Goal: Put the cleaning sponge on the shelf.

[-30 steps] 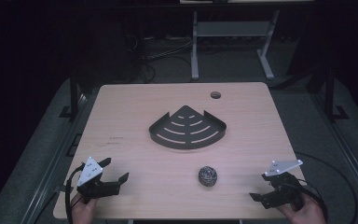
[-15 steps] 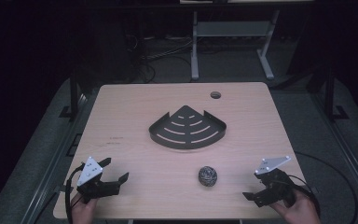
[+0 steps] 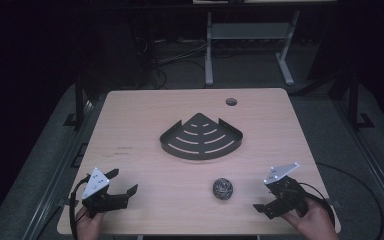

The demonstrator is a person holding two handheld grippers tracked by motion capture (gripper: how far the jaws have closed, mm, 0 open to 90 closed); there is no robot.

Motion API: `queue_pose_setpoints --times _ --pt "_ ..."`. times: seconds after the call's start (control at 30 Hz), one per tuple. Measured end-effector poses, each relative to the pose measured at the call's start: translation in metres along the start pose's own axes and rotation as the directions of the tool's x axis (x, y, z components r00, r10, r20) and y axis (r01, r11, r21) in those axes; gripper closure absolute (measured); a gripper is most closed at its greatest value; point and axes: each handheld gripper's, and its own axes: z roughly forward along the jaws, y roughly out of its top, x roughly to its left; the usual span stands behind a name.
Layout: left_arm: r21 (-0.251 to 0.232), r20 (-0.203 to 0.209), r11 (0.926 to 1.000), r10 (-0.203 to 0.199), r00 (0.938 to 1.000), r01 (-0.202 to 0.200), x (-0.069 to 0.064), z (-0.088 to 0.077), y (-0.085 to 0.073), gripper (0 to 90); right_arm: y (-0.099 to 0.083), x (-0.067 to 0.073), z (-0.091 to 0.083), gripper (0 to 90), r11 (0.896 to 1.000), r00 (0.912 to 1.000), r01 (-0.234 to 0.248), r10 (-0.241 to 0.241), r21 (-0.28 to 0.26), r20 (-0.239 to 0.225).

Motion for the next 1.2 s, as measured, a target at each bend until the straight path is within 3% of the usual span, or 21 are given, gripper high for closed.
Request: queue_pose_setpoints --times 0.53,1.2 --pt "0.001 0.003 1.0000 0.004 1.0000 -0.004 -0.001 0.001 0.001 13.3 0.024 0.004 0.009 15.4 0.999 0.9988 0.043 -0.042 0.027 -0.025" --pt "0.001 0.007 1.0000 0.005 1.0000 -0.005 -0.001 0.001 0.001 13.3 0.060 0.017 0.031 15.3 0.989 0.9888 0.138 -0.134 0.057 -0.064"
